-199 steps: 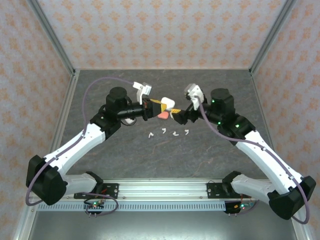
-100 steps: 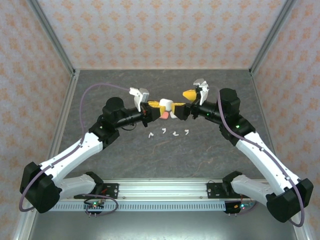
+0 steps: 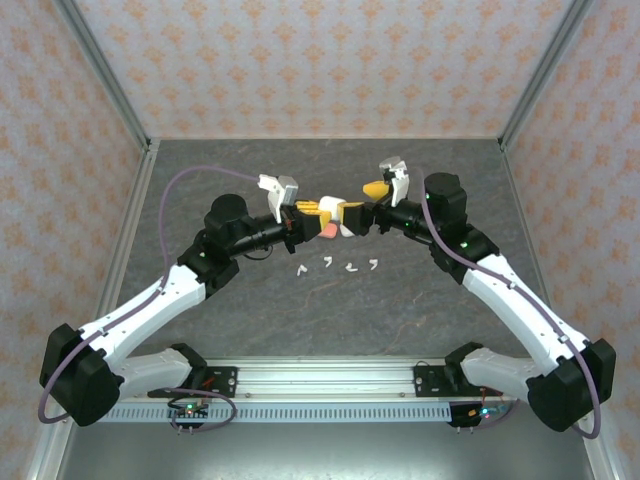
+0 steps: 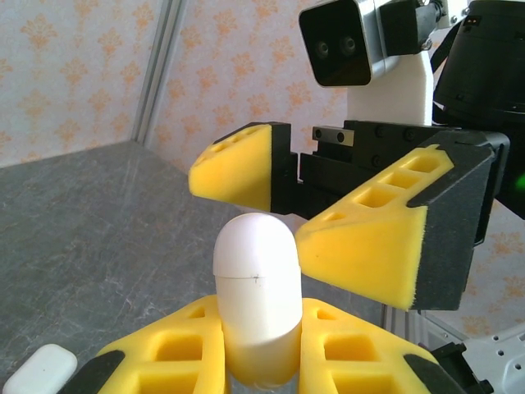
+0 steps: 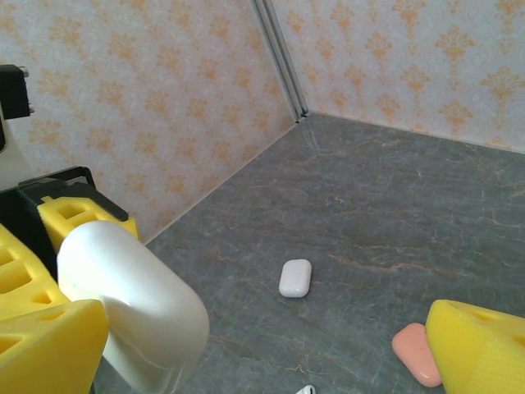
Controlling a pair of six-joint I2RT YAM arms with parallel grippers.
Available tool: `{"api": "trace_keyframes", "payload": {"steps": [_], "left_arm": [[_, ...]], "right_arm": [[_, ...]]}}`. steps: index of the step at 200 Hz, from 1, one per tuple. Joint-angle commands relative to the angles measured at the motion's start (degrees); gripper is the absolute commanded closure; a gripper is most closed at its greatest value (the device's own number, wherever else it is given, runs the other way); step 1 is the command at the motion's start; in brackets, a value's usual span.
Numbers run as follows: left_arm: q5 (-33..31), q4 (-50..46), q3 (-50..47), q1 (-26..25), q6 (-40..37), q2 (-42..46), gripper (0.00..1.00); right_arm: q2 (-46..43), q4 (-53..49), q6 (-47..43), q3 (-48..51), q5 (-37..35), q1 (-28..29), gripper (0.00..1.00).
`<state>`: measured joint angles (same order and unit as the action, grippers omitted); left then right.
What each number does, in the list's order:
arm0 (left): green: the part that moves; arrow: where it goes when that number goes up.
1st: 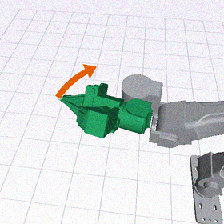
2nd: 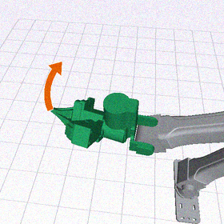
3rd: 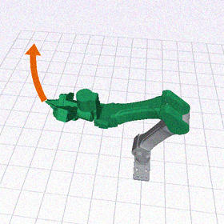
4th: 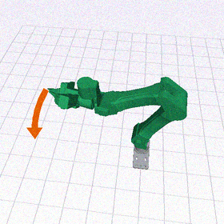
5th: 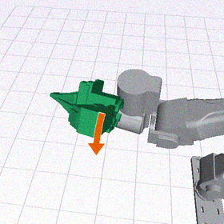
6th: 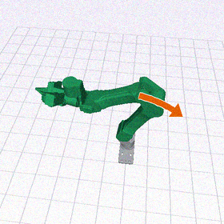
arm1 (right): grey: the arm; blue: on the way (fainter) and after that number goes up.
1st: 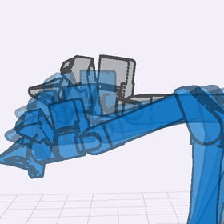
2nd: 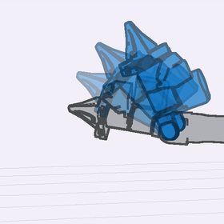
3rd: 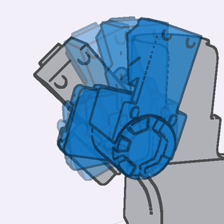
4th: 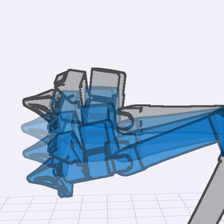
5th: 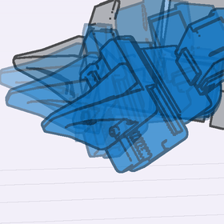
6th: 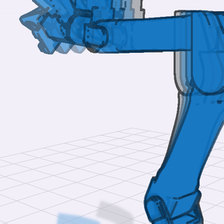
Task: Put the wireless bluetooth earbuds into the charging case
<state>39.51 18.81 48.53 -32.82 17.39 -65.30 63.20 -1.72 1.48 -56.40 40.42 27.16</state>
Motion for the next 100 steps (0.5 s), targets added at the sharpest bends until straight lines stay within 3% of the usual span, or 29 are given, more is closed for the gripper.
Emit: {"api": "trace_keyframes", "payload": {"steps": [1, 100], "left_arm": [[0.53, 2.12, 1.29, -0.79, -2.05, -0.22, 1.00], [0.79, 0.25, 1.92, -1.02, -3.68, -0.27, 1.00]], "right_arm": [[0.15, 1.18, -0.67, -0.36, -2.55, -0.19, 0.00], [3.61, -1.03, -2.53, -5.14, -4.49, -0.61, 0.01]]}}
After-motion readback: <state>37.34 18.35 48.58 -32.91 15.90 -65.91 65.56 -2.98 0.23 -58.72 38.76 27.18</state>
